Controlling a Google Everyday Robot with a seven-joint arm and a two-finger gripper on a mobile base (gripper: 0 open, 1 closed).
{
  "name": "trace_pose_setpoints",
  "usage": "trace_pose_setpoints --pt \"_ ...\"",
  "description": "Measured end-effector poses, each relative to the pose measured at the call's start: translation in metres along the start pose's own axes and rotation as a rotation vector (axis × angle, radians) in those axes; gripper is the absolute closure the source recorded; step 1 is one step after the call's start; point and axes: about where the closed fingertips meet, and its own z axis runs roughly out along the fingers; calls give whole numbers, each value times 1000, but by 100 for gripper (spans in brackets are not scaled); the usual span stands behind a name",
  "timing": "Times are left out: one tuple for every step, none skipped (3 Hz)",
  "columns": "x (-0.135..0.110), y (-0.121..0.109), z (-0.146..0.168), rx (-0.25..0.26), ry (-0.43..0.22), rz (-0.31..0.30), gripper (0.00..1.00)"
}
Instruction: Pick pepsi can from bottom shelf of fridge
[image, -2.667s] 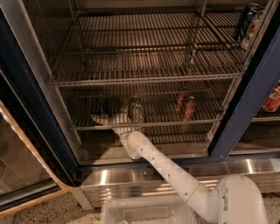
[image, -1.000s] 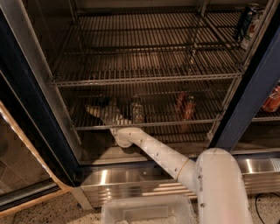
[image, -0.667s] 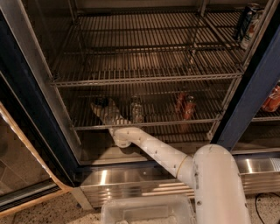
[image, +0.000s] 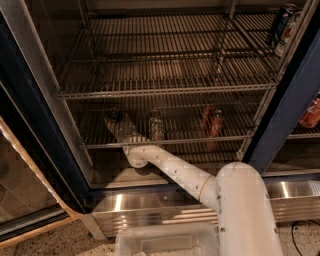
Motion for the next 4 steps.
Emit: trace_pose_setpoints --pt "-2 5 9 -20 -4 9 85" --pt "-5 8 15 -29 -15 16 62" --pt "-6 10 19 -37 -27 25 39" --pt "-6 10 20 -41 -32 32 15"
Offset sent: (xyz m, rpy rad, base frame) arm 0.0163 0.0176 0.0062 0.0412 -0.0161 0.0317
